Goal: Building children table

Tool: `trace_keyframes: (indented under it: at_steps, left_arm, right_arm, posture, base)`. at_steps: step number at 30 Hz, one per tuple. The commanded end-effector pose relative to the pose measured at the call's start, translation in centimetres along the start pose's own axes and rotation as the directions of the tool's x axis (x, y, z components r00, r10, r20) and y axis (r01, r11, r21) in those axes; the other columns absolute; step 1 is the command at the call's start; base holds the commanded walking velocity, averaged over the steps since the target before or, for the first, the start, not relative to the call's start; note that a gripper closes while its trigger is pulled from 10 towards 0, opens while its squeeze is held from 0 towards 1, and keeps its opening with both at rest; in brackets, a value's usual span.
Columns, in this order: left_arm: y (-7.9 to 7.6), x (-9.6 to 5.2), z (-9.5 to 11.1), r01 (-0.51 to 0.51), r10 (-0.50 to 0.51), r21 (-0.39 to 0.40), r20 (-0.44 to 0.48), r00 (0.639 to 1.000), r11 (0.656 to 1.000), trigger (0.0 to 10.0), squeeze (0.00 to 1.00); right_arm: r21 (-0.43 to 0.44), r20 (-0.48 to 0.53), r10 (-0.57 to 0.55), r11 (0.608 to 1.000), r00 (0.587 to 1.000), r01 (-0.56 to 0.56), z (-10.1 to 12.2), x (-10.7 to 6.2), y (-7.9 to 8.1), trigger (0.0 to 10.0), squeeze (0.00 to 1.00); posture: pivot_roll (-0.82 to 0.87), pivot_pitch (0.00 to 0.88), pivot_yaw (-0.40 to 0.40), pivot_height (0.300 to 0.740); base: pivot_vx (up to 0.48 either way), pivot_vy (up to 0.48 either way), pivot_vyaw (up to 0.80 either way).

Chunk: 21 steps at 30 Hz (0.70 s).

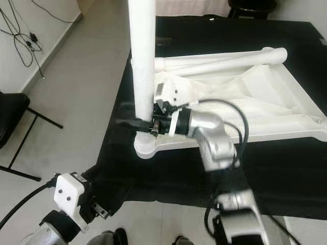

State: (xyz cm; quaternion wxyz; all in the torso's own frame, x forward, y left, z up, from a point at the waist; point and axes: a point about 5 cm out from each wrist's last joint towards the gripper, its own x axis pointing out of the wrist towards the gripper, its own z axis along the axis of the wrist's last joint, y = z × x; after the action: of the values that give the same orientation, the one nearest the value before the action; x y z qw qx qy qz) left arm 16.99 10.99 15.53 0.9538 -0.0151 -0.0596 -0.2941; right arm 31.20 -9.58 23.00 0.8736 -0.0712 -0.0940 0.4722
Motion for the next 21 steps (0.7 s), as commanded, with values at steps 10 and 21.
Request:
trace_keyframes:
  at_steps: [10,21]
  left_arm:
    - [0.5,0.0,-0.2,0.008,-0.008,-0.007,-0.007,1.000,1.000,10.0,0.00]
    - [0.7,0.2,-0.2,-0.004,0.004,0.001,-0.001,1.000,1.000,10.0,0.00]
  right_arm:
    - [-0.127,-0.251,-0.512,0.859,0.821,0.496,-5.8,-2.5,1.2,0.0,0.00]
    - [0.126,-0.072,-0.248,0.959,0.966,0.256,-2.7,1.1,1.6,10.0,1.00]
  posture:
    - [-0.05,0.236,0.031,0.740]
    - [-0.04,0.229,0.026,0.740]
  base:
    - [0.000,0.000,0.00]
    - [0.000,0.000,0.00]
